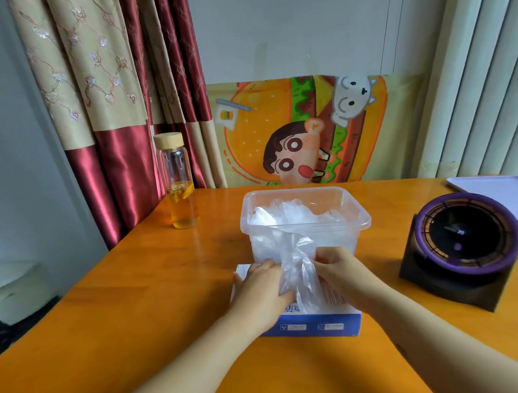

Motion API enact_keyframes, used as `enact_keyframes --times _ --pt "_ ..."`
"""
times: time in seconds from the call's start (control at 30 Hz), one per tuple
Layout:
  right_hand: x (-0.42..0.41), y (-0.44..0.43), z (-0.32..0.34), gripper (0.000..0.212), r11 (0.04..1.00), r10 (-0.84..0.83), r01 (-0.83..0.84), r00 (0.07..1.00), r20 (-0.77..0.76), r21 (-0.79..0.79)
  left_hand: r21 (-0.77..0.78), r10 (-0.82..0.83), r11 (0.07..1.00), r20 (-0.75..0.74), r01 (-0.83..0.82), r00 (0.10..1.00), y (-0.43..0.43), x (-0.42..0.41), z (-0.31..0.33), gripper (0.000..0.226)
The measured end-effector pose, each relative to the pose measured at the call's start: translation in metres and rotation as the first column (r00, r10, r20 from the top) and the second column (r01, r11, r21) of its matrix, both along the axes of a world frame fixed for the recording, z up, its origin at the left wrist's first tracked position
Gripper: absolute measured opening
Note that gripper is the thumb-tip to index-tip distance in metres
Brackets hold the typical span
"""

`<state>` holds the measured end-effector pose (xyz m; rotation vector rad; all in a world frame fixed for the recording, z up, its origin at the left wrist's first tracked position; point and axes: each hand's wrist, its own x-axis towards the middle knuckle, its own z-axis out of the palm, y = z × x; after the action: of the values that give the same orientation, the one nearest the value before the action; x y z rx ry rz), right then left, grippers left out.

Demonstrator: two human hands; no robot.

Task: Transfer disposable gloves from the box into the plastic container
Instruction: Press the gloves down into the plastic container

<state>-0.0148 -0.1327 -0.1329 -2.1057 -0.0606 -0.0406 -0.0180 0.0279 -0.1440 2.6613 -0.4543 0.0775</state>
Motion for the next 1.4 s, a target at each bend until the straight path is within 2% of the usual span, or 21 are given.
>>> enact_keyframes --times 0.1,0.23,0.33,0.4,0.47,0.6,0.73,0.8,0.9,1.03,1.13,1.2,1.27,1.33,1.4 --pt "0.001 -0.001 -0.003 0.028 0.994 -0.029 0.036 0.997 -0.069 0.099 -0.076 0.049 0.996 0.095 -0.042 0.994 -0.001 -0.002 -0.006 0.029" --pt "-0.001 -0.004 -0.003 0.023 0.976 0.023 0.004 0.993 -0.119 0.22 -0.173 0.105 0.981 0.116 -0.084 0.988 -0.002 -0.006 -0.008 0.03" --pt "-0.009 -0.006 0.001 0.022 0.948 0.092 -0.059 0.991 -0.094 0.313 -0.191 0.141 0.974 0.109 -0.118 0.984 -0.004 -0.008 -0.006 0.034" --pt "-0.011 -0.005 0.008 0.025 0.917 0.127 -0.102 0.991 -0.038 0.385 -0.207 0.132 0.972 0.075 -0.114 0.988 -0.004 -0.007 -0.007 0.032" --pt "-0.011 -0.002 0.015 0.025 0.913 0.145 -0.14 0.989 0.016 0.383 -0.24 0.086 0.968 0.048 -0.073 0.995 -0.002 -0.006 -0.007 0.028" --pt "-0.007 -0.001 0.015 0.03 0.842 0.102 -0.087 0.995 0.0 0.533 -0.33 0.011 0.944 0.01 -0.007 1.0 0.006 -0.006 -0.006 0.013" --pt "-0.004 -0.002 0.012 0.015 0.698 0.049 0.053 0.991 -0.121 0.714 -0.333 0.045 0.943 0.119 -0.002 0.992 0.01 -0.01 -0.007 0.034" --pt "-0.002 -0.006 0.013 0.015 0.623 0.038 0.115 0.984 -0.176 0.774 -0.333 0.029 0.943 0.129 0.016 0.991 0.01 -0.012 -0.009 0.039" --pt "-0.001 -0.009 0.02 0.025 0.597 0.057 0.125 0.979 -0.198 0.792 -0.271 -0.036 0.959 0.168 0.081 0.985 0.012 -0.014 -0.007 0.019" --pt "-0.001 -0.011 0.045 0.019 0.607 0.055 0.057 0.992 -0.114 0.793 -0.108 -0.137 0.983 0.095 0.147 0.986 0.015 -0.009 -0.002 0.025" --pt "-0.001 -0.016 0.072 0.019 0.598 0.073 -0.039 0.997 -0.005 0.8 -0.078 -0.219 0.974 -0.072 0.213 0.973 0.026 -0.004 0.023 0.035" --pt "0.001 -0.02 0.084 0.023 0.602 0.115 -0.097 0.993 0.034 0.792 -0.068 -0.197 0.98 -0.131 0.189 0.972 0.036 -0.001 0.047 0.048" --pt "0.0 -0.021 0.09 0.02 0.637 0.219 -0.171 0.975 0.036 0.752 -0.28 -0.13 0.955 -0.088 0.101 0.988 0.044 0.001 0.077 0.057" --pt "0.0 -0.017 0.089 0.017 0.685 0.303 -0.215 0.953 -0.003 0.696 -0.558 -0.103 0.829 -0.078 0.042 0.992 0.046 0.003 0.103 0.073" --pt "0.0 -0.01 0.086 0.022 0.736 0.347 -0.23 0.936 -0.064 0.636 -0.705 -0.211 0.708 -0.163 0.036 0.964 0.04 0.005 0.118 0.096"
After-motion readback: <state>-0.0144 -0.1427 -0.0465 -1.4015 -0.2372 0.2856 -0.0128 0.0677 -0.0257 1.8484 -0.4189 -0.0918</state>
